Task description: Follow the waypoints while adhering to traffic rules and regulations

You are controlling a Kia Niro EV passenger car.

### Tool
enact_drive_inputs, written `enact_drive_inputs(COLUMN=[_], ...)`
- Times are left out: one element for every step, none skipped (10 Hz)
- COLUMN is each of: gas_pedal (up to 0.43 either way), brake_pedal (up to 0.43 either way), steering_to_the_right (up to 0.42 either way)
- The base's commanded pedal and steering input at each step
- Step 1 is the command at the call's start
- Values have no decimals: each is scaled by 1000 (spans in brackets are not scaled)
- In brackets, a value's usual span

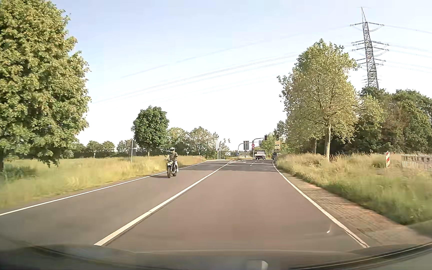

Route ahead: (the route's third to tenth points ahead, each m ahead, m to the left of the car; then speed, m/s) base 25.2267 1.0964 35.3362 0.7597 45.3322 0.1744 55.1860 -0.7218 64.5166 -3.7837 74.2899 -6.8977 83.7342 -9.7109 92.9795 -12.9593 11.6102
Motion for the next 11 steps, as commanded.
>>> enact_drive_inputs(gas_pedal=[0,0,0,0,0,0,0,0,0,0,0], brake_pedal=[30,30,30,30,30,30,30,30,30,30,30], steering_to_the_right=[4,3,3,4,4,3,4,3,3,3,3])
